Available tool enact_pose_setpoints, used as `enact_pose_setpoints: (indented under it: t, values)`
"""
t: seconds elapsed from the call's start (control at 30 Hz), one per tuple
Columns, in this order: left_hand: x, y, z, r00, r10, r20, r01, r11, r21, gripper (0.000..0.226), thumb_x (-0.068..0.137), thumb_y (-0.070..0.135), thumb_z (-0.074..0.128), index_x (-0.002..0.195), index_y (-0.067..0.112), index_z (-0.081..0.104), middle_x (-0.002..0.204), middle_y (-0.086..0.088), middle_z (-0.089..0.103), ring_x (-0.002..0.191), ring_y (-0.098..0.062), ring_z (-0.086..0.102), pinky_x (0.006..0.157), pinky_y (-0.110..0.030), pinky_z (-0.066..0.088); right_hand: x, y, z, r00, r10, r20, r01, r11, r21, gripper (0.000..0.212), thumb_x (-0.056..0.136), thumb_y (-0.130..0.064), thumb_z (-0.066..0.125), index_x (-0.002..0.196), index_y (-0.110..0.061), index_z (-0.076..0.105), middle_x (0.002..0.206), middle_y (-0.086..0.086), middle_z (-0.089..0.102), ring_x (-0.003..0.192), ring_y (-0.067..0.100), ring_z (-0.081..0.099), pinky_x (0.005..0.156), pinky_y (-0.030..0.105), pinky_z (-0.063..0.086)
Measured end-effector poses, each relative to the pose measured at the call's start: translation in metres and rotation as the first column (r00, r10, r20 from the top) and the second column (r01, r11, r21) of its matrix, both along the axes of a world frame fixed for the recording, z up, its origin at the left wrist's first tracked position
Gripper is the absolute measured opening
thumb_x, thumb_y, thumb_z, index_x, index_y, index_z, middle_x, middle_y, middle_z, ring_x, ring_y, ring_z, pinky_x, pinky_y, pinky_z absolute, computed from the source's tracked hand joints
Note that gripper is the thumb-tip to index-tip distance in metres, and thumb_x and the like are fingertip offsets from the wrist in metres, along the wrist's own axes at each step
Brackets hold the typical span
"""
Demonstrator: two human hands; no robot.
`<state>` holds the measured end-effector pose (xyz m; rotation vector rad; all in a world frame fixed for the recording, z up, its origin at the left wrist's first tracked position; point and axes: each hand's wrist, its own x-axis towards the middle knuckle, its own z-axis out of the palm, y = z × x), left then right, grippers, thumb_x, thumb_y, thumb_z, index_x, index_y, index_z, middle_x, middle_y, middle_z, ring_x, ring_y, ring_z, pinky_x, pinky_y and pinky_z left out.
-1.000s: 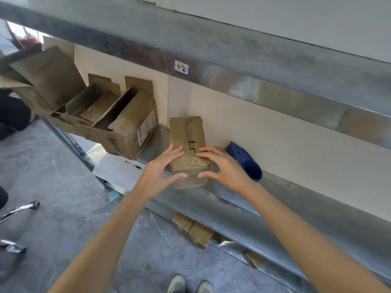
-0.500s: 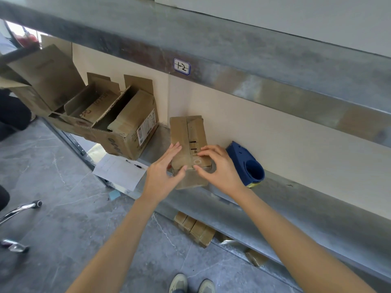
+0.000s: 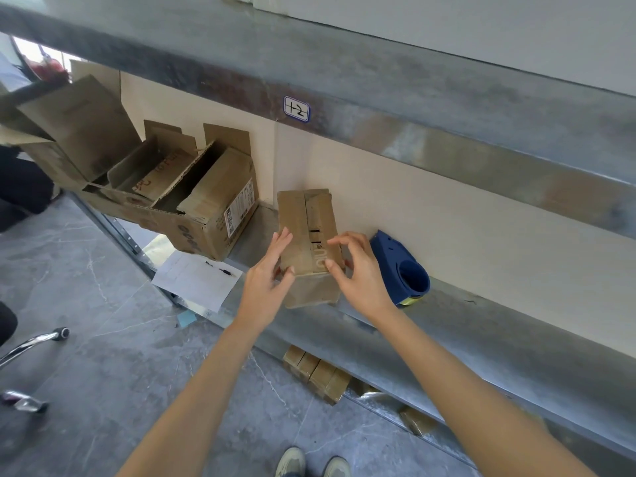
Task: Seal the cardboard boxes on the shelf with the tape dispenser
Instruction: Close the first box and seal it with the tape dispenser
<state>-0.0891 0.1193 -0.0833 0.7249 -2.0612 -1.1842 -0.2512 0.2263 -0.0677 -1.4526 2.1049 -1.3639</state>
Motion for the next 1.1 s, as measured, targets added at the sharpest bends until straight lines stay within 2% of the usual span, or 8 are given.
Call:
enact_pose_setpoints:
  t: [0.07, 0.17, 0.3, 0.4, 0.53, 0.67, 0.8, 1.1]
  values:
    - [0.001, -0.001, -0.001, 0.999, 0.034, -0.024, -0.033, 0.997, 0.068, 0.066, 0.096, -0.001, 0.058, 0.152, 0.025, 0.036, 0.159, 0.021, 0.026, 0.150, -0.002, 0.017, 0.109, -0.021, 0.039, 0.000, 0.003, -0.001, 0.999, -0.033, -0.017, 0.033, 0.999, 0.018, 0.036, 0.090, -0.032, 0.069, 0.122, -0.018, 0.057, 0.127, -0.004, 0.046, 0.118, 0.000, 0.046, 0.101, 0.026, 0.044]
    - [0.002, 0.001, 0.002, 0.992, 0.116, -0.043, -0.103, 0.968, 0.230, 0.071, 0.093, 0.000, 0.063, 0.153, 0.021, 0.032, 0.156, 0.011, 0.033, 0.141, 0.000, 0.033, 0.105, -0.017, 0.040, -0.001, 0.008, -0.003, 0.997, -0.074, -0.016, 0.075, 0.996, 0.048, 0.046, 0.090, -0.042, 0.067, 0.128, -0.020, 0.055, 0.131, -0.003, 0.051, 0.121, 0.006, 0.049, 0.101, 0.024, 0.043]
    - [0.006, 0.007, 0.004, 0.995, 0.099, -0.023, -0.091, 0.966, 0.243, 0.058, 0.096, 0.003, 0.061, 0.149, 0.015, 0.040, 0.134, 0.022, 0.049, 0.120, 0.020, 0.045, 0.092, -0.002, 0.040, -0.001, 0.010, -0.005, 0.999, -0.040, 0.033, 0.037, 0.996, 0.082, 0.038, 0.096, -0.029, 0.062, 0.131, -0.018, 0.054, 0.128, -0.006, 0.060, 0.117, 0.006, 0.056, 0.101, 0.036, 0.050]
    - [0.005, 0.009, 0.009, 0.995, 0.098, -0.031, -0.087, 0.965, 0.249, 0.053, 0.098, 0.000, 0.057, 0.143, 0.023, 0.043, 0.123, 0.030, 0.051, 0.112, 0.026, 0.047, 0.088, 0.000, 0.041, -0.001, 0.010, -0.005, 0.997, -0.043, 0.065, 0.037, 0.996, 0.086, 0.034, 0.097, -0.021, 0.060, 0.131, -0.016, 0.054, 0.125, -0.006, 0.062, 0.113, 0.007, 0.059, 0.099, 0.039, 0.052]
    - [0.002, 0.014, 0.015, 0.990, 0.131, -0.060, -0.111, 0.959, 0.261, 0.051, 0.098, -0.004, 0.051, 0.132, 0.033, 0.047, 0.121, 0.031, 0.056, 0.110, 0.021, 0.054, 0.088, -0.004, 0.044, 0.002, 0.007, -0.001, 0.993, -0.050, 0.106, 0.043, 0.997, 0.066, 0.035, 0.097, -0.010, 0.057, 0.131, -0.017, 0.053, 0.124, -0.002, 0.061, 0.111, 0.011, 0.059, 0.097, 0.036, 0.052]
    - [0.000, 0.014, 0.014, 0.977, 0.181, -0.112, -0.134, 0.933, 0.335, 0.048, 0.096, -0.008, 0.050, 0.135, 0.018, 0.054, 0.119, 0.023, 0.062, 0.113, 0.011, 0.058, 0.094, -0.014, 0.049, 0.005, 0.002, 0.004, 0.988, -0.062, 0.141, 0.052, 0.996, 0.069, 0.041, 0.095, 0.000, 0.053, 0.131, -0.020, 0.052, 0.117, 0.001, 0.060, 0.108, 0.012, 0.058, 0.092, 0.028, 0.052]
    - [0.005, 0.010, 0.013, 0.987, 0.135, -0.088, -0.100, 0.941, 0.324, 0.043, 0.100, 0.000, 0.051, 0.139, 0.020, 0.052, 0.123, 0.023, 0.061, 0.117, 0.011, 0.056, 0.099, -0.017, 0.047, 0.003, 0.007, 0.005, 0.992, -0.033, 0.122, 0.022, 0.995, 0.093, 0.035, 0.098, -0.007, 0.053, 0.131, -0.019, 0.052, 0.121, 0.000, 0.060, 0.111, 0.009, 0.056, 0.089, 0.012, 0.047]
    - [0.008, 0.006, 0.009, 0.992, 0.122, -0.041, -0.103, 0.944, 0.314, 0.045, 0.100, 0.004, 0.053, 0.140, 0.025, 0.050, 0.134, 0.012, 0.060, 0.130, -0.003, 0.053, 0.110, -0.036, 0.046, -0.001, 0.006, 0.007, 0.996, -0.029, 0.084, 0.019, 0.994, 0.112, 0.036, 0.098, -0.008, 0.054, 0.132, -0.020, 0.051, 0.118, -0.002, 0.062, 0.108, 0.005, 0.059, 0.092, 0.019, 0.051]
